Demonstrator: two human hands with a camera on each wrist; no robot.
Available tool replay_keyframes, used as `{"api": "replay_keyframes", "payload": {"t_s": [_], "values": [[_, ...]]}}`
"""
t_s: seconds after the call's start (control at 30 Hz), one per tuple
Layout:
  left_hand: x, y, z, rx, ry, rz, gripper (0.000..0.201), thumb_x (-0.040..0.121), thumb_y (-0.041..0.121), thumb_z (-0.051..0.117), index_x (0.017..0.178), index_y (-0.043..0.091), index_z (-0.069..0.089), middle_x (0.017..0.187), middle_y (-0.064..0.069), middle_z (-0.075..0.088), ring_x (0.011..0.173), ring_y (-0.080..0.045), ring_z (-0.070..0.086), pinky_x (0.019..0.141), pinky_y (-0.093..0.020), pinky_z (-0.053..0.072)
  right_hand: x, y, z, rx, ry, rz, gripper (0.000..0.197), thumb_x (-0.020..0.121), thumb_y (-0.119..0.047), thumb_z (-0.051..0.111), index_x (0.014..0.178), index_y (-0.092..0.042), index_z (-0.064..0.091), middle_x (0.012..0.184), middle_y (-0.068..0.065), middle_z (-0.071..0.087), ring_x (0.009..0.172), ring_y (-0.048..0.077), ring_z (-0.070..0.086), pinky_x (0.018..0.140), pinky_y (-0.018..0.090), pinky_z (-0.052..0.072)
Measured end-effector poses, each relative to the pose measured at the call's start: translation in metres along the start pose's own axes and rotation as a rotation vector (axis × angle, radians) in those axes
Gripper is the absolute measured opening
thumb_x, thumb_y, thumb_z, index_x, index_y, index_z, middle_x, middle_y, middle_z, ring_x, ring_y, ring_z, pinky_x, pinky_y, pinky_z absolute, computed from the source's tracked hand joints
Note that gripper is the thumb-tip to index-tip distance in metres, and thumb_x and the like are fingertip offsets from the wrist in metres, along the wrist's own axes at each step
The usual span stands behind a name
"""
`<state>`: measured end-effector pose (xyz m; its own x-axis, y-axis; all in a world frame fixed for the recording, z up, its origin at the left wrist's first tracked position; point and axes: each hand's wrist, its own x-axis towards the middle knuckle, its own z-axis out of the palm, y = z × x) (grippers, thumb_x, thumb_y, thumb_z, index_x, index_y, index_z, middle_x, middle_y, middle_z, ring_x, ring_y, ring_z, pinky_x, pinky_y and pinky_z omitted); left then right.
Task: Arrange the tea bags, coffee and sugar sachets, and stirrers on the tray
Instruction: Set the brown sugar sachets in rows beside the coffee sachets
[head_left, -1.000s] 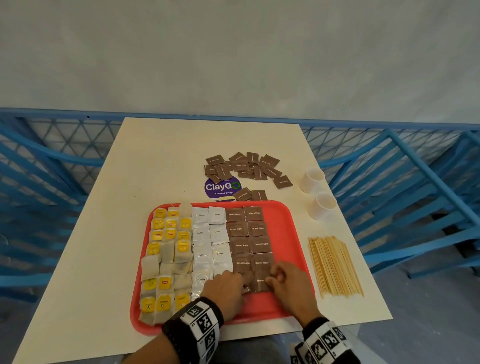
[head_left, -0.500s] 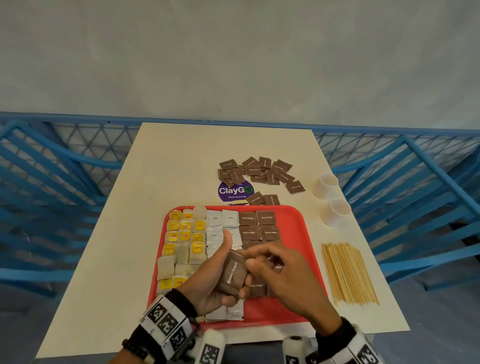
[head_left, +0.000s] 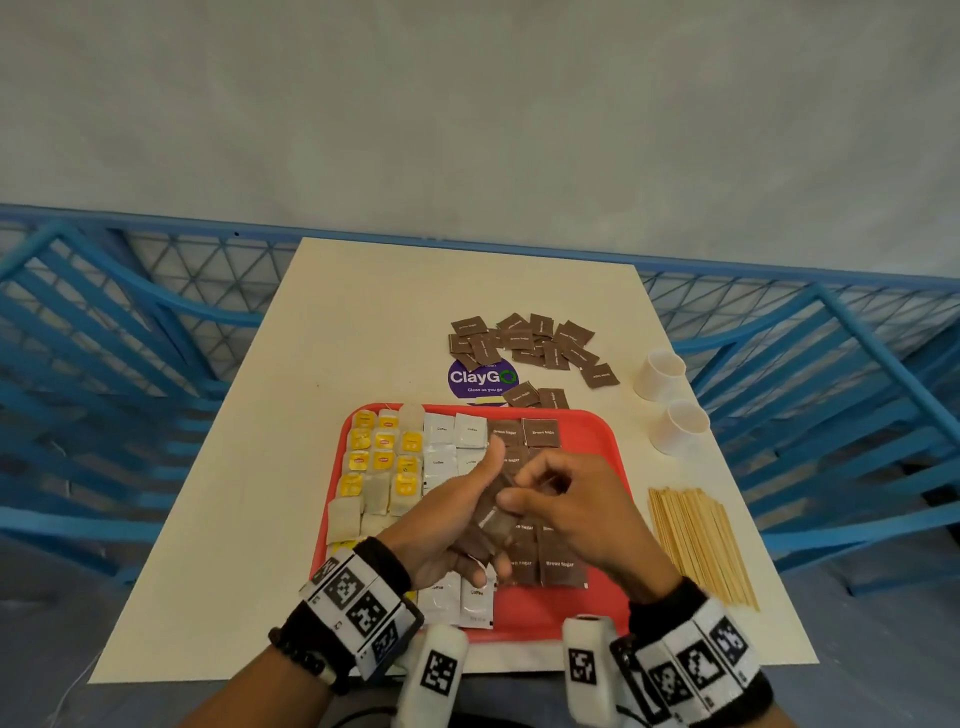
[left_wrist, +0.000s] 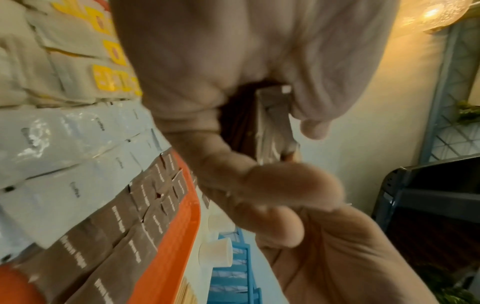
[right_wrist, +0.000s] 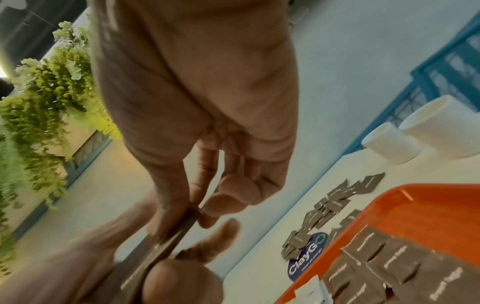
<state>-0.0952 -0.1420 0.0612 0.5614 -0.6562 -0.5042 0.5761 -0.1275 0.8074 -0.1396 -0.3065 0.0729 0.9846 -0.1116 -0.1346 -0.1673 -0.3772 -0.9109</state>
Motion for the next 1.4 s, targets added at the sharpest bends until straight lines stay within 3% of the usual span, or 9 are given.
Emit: {"api": "replay_keyframes", "payload": {"t_s": [0.1, 0.17, 0.43, 0.57, 0.73, 0.87, 1.0, 1.2, 1.4], "values": [[-0.002, 0.001, -0.001, 0.07, 0.101, 0.16, 0.025, 0.091, 0.038, 0.066, 0.107, 0.018, 0.069, 0.073, 0.001, 0.069, 0.055, -0.021, 0.061, 0.038, -0.022, 0.044, -0.003, 0.005, -0.009, 0.164, 0.107, 0.056, 0.02, 0.08, -0.016, 0.081, 0.08, -0.003, 0.067, 0.058, -0.006, 0.063, 0.05, 0.004, 0.055, 0.051, 0.015, 0.042], [-0.005, -0.004, -0.001, 0.119, 0.176, 0.212, 0.017, 0.091, 0.025, 0.07, 0.104, 0.014, 0.07, 0.074, 0.0, 0.07, 0.054, -0.02, 0.061, 0.039, -0.022, 0.043, -0.01, 0.012, -0.006, 0.254, 0.137, 0.106, 0.02, 0.08, -0.018, 0.081, 0.079, -0.005, 0.066, 0.06, 0.0, 0.063, 0.05, 0.011, 0.056, 0.049, 0.019, 0.044], [-0.017, -0.016, -0.005, 0.117, 0.254, 0.254, 0.03, 0.098, 0.03, 0.057, 0.084, 0.01, 0.075, 0.064, -0.01, 0.062, 0.049, -0.025, 0.057, 0.037, -0.021, 0.034, -0.037, 0.017, 0.01, 0.391, 0.117, 0.122, 0.022, 0.082, -0.019, 0.077, 0.073, -0.004, 0.064, 0.059, 0.006, 0.063, 0.045, 0.013, 0.051, 0.044, 0.023, 0.044], [-0.019, -0.013, -0.001, 0.019, 0.236, 0.213, 0.032, 0.099, 0.031, 0.055, 0.093, 0.012, 0.079, 0.067, -0.013, 0.066, 0.046, -0.022, 0.053, 0.037, -0.018, 0.029, -0.039, 0.012, 0.011, 0.439, 0.097, 0.081, 0.025, 0.083, -0.019, 0.075, 0.077, 0.0, 0.06, 0.06, 0.004, 0.061, 0.046, 0.011, 0.051, 0.045, 0.022, 0.044], [-0.025, -0.014, -0.003, 0.201, 0.203, 0.276, 0.045, 0.084, 0.043, 0.065, 0.086, -0.001, 0.069, 0.079, -0.015, 0.073, 0.048, -0.019, 0.053, 0.036, -0.018, 0.032, -0.037, 0.013, 0.009, 0.484, 0.121, 0.109, 0.027, 0.08, -0.029, 0.074, 0.076, -0.006, 0.061, 0.058, 0.005, 0.06, 0.044, 0.012, 0.049, 0.044, 0.023, 0.043], [-0.025, -0.014, -0.006, 0.306, 0.189, 0.292, 0.041, 0.091, 0.04, 0.06, 0.082, 0.002, 0.071, 0.078, -0.012, 0.073, 0.05, -0.021, 0.054, 0.037, -0.019, 0.033, -0.033, 0.015, 0.009, 0.43, 0.136, 0.095, 0.034, 0.086, -0.036, 0.068, 0.077, -0.004, 0.066, 0.061, 0.003, 0.059, 0.051, 0.011, 0.05, 0.05, 0.022, 0.043], [-0.026, -0.015, -0.01, 0.312, 0.18, 0.286, 0.038, 0.095, 0.038, 0.058, 0.08, 0.007, 0.072, 0.08, -0.012, 0.073, 0.053, -0.021, 0.054, 0.04, -0.02, 0.033, -0.027, 0.024, 0.005, 0.7, 0.133, 0.242, 0.028, 0.084, -0.039, 0.067, 0.074, -0.012, 0.066, 0.069, 0.005, 0.057, 0.056, 0.013, 0.047, 0.05, 0.025, 0.035], [-0.011, -0.028, -0.011, 0.39, 0.209, 0.23, 0.036, 0.097, 0.035, 0.059, 0.079, 0.007, 0.073, 0.07, -0.005, 0.071, 0.049, -0.021, 0.054, 0.039, -0.021, 0.033, -0.033, 0.036, 0.003, 0.34, 0.06, 0.152, 0.019, 0.084, -0.03, 0.075, 0.082, -0.011, 0.074, 0.07, 0.004, 0.067, 0.061, 0.017, 0.053, 0.057, 0.028, 0.043], [-0.007, -0.057, -0.035, 0.494, 0.379, 0.091, 0.027, 0.096, 0.029, 0.063, 0.079, 0.013, 0.076, 0.072, -0.008, 0.072, 0.046, -0.015, 0.056, 0.038, -0.021, 0.034, -0.03, 0.109, 0.002, 0.01, -0.042, 0.433, 0.021, 0.084, -0.013, 0.077, 0.067, -0.013, 0.065, 0.059, -0.006, 0.063, 0.051, 0.004, 0.055, 0.055, 0.02, 0.042]]}}
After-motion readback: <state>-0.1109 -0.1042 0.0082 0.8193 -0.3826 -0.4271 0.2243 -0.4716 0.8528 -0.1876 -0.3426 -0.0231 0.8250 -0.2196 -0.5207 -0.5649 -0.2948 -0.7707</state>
